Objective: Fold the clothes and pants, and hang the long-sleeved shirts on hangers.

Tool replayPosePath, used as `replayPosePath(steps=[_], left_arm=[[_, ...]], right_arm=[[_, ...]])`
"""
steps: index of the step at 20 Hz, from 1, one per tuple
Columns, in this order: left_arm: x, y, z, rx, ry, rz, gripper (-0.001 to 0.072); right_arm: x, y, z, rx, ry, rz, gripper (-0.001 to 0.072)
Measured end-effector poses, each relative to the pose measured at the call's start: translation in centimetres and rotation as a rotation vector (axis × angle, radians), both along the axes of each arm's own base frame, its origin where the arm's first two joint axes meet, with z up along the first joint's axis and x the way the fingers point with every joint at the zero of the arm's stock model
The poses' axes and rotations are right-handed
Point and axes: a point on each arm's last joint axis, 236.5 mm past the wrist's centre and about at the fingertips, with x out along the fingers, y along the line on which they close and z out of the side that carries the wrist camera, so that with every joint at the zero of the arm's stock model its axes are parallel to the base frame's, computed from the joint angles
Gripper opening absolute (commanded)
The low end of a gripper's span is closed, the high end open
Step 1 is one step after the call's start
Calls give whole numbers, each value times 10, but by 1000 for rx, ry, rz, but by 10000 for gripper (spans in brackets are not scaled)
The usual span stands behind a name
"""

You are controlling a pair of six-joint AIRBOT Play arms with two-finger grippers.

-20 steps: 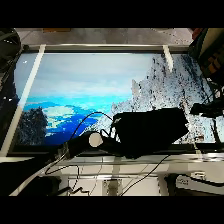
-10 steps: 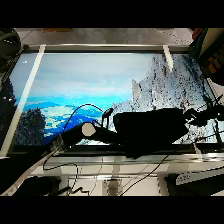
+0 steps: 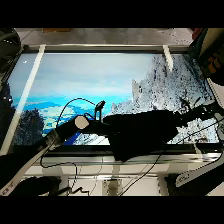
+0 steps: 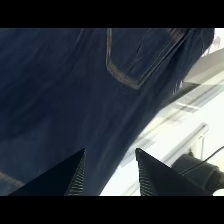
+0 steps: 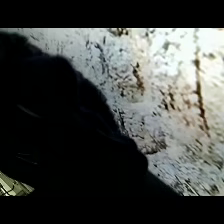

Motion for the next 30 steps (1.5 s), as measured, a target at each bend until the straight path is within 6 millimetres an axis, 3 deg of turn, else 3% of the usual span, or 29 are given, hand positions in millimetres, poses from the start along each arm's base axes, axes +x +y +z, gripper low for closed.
replayPosePath(steps=[1, 3, 6, 9, 12, 14, 16, 19, 21, 23, 26, 30], left_arm=[[3, 3, 0, 3, -17, -6, 327], [14, 10, 1, 8, -56, -9, 15], [42, 41, 6, 59, -169, -23, 10], [76, 109, 10, 242, -302, -59, 10], [108, 216, 17, 571, -401, -52, 11], [123, 292, 35, 800, -452, -9, 11], [127, 354, 60, 973, -487, 51, 11], [121, 409, 90, 1115, -506, 135, 12], [117, 426, 101, 1161, -513, 160, 12], [115, 434, 107, 1184, -518, 174, 11], [113, 440, 111, 1201, -518, 185, 11], [112, 443, 112, 1211, -516, 188, 11]], right_arm=[[3, 11, 0, 2, -13, 37, 30], [16, 30, 4, 13, -54, 75, 30], [55, 59, 34, 74, -180, 64, 30], [119, 65, 85, 96, -400, -48, 29], [184, 27, 140, 3, -600, -293, 29], [212, -22, 175, -87, -688, -506, 30], [219, -81, 204, -186, -728, -716, 29], [188, -169, 225, -358, -676, -969, 29], [144, -218, 220, -497, -568, -1071, 30], [87, -254, 203, -639, -402, -1120, 30], [-3, -274, 166, -782, -102, -1132, 30], [-87, -259, 127, -871, 172, -1112, 53]])
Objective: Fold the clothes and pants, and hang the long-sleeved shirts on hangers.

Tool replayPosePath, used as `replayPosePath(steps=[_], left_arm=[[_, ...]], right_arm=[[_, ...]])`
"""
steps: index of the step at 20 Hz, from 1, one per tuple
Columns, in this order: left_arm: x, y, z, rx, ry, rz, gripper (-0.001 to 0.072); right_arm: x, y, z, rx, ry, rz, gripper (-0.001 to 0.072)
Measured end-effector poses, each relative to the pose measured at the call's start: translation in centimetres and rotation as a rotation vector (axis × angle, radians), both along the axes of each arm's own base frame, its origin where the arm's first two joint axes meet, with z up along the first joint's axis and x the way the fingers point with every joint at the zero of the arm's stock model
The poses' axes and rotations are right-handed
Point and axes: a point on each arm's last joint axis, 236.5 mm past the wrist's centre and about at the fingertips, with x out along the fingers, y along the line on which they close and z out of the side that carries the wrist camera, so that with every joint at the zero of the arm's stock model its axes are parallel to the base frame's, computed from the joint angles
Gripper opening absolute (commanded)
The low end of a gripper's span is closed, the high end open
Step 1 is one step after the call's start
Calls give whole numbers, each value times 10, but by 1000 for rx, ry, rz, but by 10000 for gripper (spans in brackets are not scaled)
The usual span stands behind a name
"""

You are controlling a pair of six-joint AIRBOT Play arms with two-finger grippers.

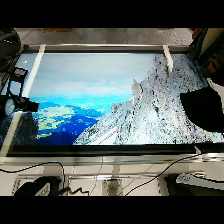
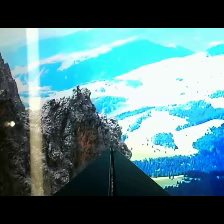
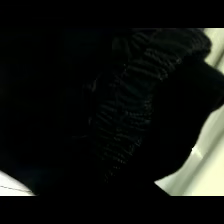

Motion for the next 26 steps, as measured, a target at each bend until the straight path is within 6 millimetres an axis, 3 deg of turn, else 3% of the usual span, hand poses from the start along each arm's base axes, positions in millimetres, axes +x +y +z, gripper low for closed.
replayPosePath(steps=[1, 2, 3, 5, 7, 9, 10, 13, 16, 18, 21, 23, 26], left_arm=[[0, 0, 0, 1, 0, 0, 11], [0, 0, 0, 2, -1, 0, 11], [0, 1, 0, 3, -1, 0, 11], [0, 1, 1, 4, -1, 0, 11], [0, 1, 1, 4, -1, 1, 11], [0, 1, 1, 4, -1, 1, 11], [0, 1, 1, 4, -1, 1, 11], [0, 1, 1, 4, -1, 1, 11], [0, 1, 1, 4, -1, 1, 11], [0, 1, 1, 4, -1, 1, 11], [0, 1, 1, 4, -1, 1, 11], [0, 1, 1, 4, -1, 1, 11], [0, 1, 1, 4, -1, 1, 11]], right_arm=[[-14, 4, -6, 4, 37, -17, 245], [-25, 7, -11, 7, 68, -30, 611], [-35, 11, -16, 12, 98, -38, 685], [-46, 15, -21, 19, 128, -42, 688], [-55, 18, -24, 26, 156, -39, 678], [-58, 23, -25, 40, 170, -28, 566], [-56, 26, -26, 48, 168, 0, 552], [-23, 36, -17, 39, 120, 190, 396], [36, 58, 17, -41, 34, 442, 43], [87, 92, 52, -107, -84, 605, 31], [148, 172, 109, -165, -296, 831, 31], [169, 237, 143, -171, -421, 984, 31], [170, 319, 168, -163, -506, 1223, 31]])
